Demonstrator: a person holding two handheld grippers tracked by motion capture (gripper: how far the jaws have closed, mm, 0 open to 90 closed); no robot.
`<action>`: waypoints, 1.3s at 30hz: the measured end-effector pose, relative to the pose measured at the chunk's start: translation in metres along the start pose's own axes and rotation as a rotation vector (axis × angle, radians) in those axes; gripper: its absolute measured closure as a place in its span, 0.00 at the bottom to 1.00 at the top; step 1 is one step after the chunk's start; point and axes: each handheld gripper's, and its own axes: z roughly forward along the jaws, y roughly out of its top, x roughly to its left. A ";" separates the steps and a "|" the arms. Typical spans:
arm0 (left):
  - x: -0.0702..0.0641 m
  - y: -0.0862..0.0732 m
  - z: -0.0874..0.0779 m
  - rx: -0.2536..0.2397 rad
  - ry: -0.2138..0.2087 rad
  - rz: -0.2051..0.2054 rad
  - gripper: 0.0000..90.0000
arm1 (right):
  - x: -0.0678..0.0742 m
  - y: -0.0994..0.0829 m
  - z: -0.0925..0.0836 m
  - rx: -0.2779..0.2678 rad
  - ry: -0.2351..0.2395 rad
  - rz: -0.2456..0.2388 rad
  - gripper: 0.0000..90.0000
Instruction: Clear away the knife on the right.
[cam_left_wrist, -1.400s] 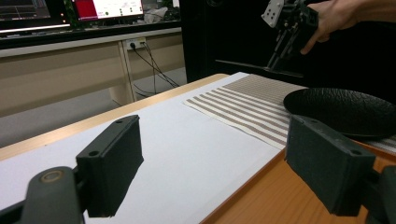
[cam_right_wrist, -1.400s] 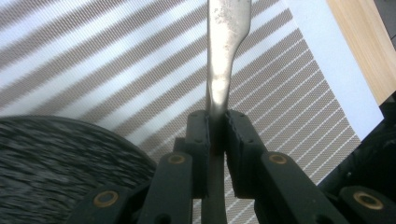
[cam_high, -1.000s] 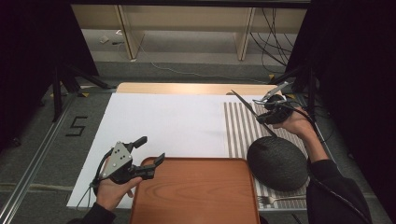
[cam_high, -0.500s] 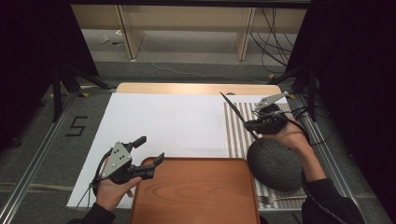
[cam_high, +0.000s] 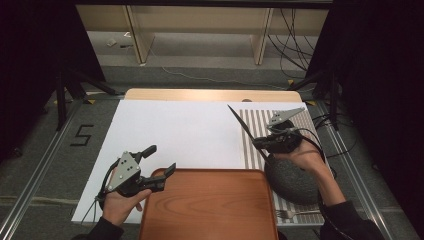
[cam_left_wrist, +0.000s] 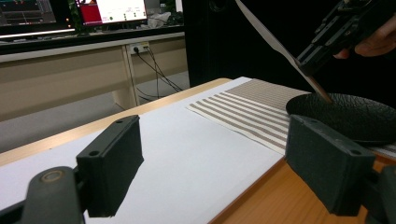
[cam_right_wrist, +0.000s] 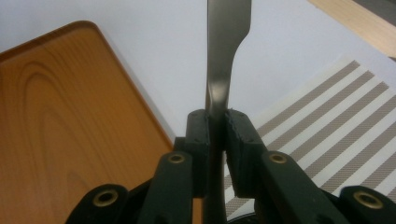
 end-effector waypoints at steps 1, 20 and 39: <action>0.000 0.000 0.000 -0.001 0.000 0.001 0.21 | 0.002 -0.001 -0.001 0.003 0.000 0.002 0.89; 0.000 0.002 -0.002 -0.010 0.001 0.006 0.21 | 0.043 -0.019 -0.007 -0.008 0.034 0.018 0.89; -0.001 0.002 -0.002 -0.010 0.001 0.008 0.21 | 0.062 -0.042 -0.012 -0.012 0.068 0.070 0.89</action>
